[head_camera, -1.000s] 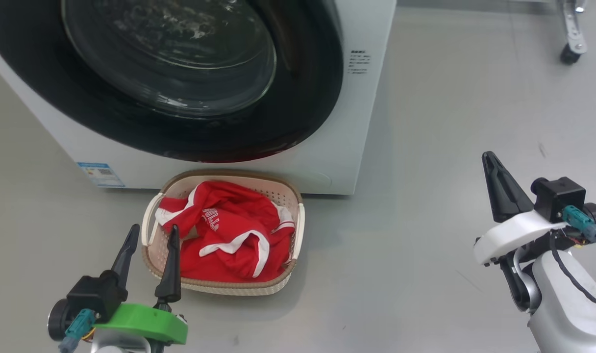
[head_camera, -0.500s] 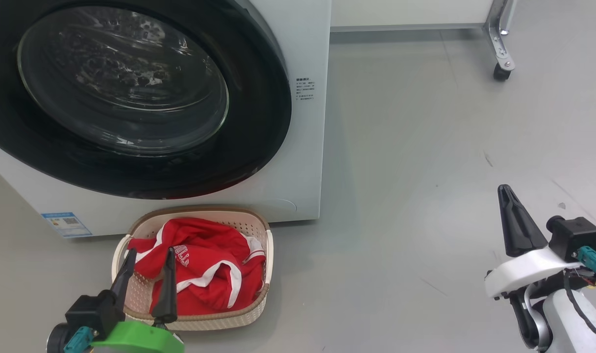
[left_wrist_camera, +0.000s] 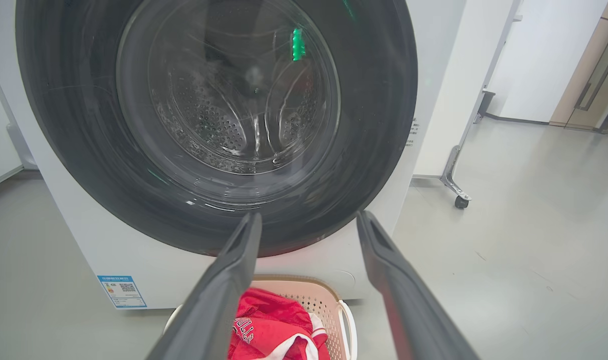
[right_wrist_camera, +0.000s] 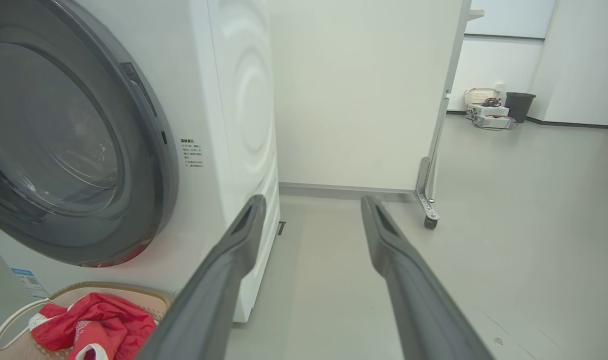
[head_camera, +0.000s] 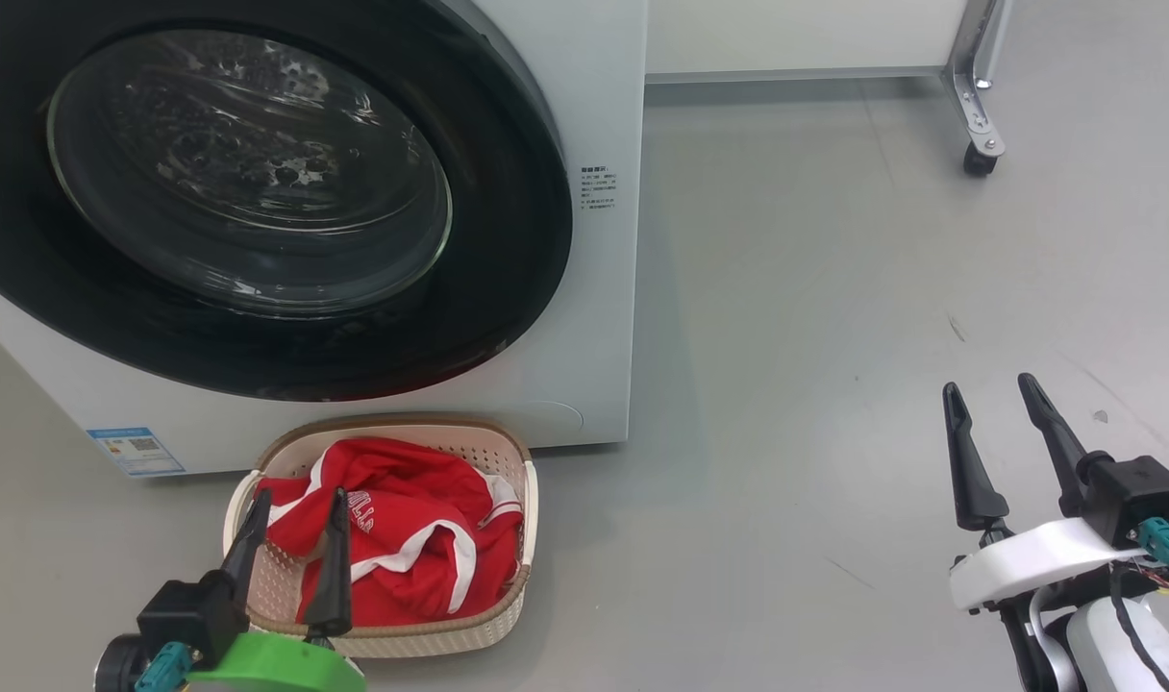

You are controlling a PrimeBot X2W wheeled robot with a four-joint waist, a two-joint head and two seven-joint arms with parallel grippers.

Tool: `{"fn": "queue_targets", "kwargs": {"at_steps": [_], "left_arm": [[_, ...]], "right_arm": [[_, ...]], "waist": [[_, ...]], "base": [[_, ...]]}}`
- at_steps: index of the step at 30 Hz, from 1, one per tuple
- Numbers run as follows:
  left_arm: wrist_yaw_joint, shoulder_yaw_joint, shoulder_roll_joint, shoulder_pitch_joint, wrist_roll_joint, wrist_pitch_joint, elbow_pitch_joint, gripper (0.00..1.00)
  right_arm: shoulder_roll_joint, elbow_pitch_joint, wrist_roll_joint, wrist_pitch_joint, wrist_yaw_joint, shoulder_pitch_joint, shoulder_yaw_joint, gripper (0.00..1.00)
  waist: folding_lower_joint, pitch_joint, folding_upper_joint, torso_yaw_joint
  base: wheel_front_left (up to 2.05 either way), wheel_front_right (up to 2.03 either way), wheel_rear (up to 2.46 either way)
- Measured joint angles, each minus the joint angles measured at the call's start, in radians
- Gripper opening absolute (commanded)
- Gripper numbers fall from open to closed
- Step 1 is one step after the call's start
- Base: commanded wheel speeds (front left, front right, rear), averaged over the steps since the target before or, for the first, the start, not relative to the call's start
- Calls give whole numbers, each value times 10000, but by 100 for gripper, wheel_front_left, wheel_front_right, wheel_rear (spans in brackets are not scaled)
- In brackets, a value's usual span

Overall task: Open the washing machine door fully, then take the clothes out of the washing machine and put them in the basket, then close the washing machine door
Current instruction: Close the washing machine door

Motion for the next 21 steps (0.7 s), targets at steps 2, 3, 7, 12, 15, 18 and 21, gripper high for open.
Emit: {"fn": "queue_targets", "kwargs": {"at_steps": [2, 3, 7, 12, 15, 18, 21], "left_arm": [[0, -2, 0, 1, 4, 0, 10, 100], [0, -2, 0, 1, 4, 0, 21, 100], [0, -4, 0, 2, 40, 0, 63, 100], [0, 8, 0, 2, 77, 0, 125, 100], [-2, 12, 0, 2, 77, 0, 134, 100], [-27, 12, 0, 2, 56, 0, 128, 100], [-48, 25, -2, 2, 40, 0, 109, 100]], "right_arm": [[2, -94, -79, 0, -2, 103, -2, 100], [2, -150, -81, 0, -4, 143, -8, 100], [17, -330, -134, 0, -73, 279, -48, 100], [77, -527, -173, 0, -75, 529, -56, 100], [81, -616, -186, 0, -75, 606, -59, 100], [82, -650, -201, 0, -75, 652, -63, 100], [86, -700, -244, 0, -75, 675, -69, 100]], "waist": [[0, 1, 0, 30], [0, 2, 0, 44], [0, 7, 0, 98], [0, 20, 0, 189], [0, 26, 0, 219], [0, 30, 0, 235], [0, 30, 0, 252]], "base": [[0, 0, 0], [0, 0, 0], [0, 0, 0], [0, 0, 0], [0, 0, 0], [0, 0, 0], [0, 0, 0]]}}
